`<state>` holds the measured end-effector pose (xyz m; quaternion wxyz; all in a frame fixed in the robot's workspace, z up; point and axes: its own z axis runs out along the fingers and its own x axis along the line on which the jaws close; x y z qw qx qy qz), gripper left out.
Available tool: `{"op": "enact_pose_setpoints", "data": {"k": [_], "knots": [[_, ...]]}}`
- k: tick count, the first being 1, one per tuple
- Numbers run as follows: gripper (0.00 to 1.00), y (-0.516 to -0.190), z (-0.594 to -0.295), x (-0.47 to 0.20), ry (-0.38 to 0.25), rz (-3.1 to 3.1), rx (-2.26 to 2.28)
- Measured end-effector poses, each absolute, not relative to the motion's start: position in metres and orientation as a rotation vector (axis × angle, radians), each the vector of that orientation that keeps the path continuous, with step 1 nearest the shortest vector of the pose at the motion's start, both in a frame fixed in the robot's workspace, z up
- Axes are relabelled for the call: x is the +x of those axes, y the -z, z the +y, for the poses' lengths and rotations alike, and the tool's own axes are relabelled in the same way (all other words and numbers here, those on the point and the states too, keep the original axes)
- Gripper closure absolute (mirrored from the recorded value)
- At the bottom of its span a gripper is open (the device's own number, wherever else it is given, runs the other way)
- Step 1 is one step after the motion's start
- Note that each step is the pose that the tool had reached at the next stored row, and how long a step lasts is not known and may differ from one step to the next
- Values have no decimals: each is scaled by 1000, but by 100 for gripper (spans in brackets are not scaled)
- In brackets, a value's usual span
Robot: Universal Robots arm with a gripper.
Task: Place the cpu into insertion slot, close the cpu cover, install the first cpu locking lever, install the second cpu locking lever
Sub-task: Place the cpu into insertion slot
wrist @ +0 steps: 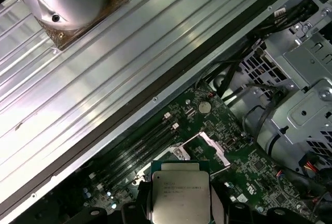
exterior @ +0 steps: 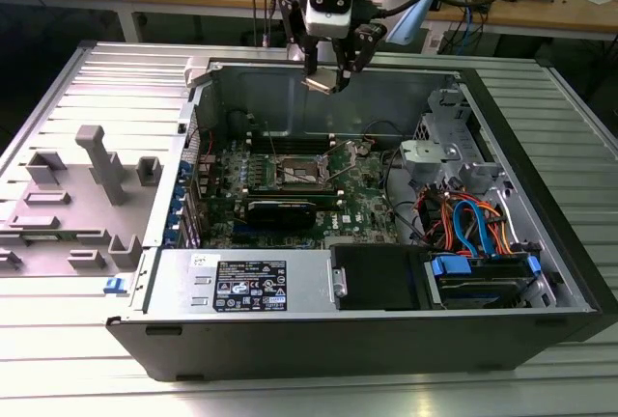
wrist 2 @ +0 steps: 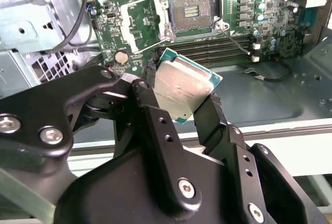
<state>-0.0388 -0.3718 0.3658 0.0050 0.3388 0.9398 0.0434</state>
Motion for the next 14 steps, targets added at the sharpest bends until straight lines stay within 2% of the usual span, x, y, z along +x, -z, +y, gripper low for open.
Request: {"op": "enact_pose_setpoints", "data": {"k": [14], "knots": [[46, -365, -372, -39, -135, 2882, 1206]]}}
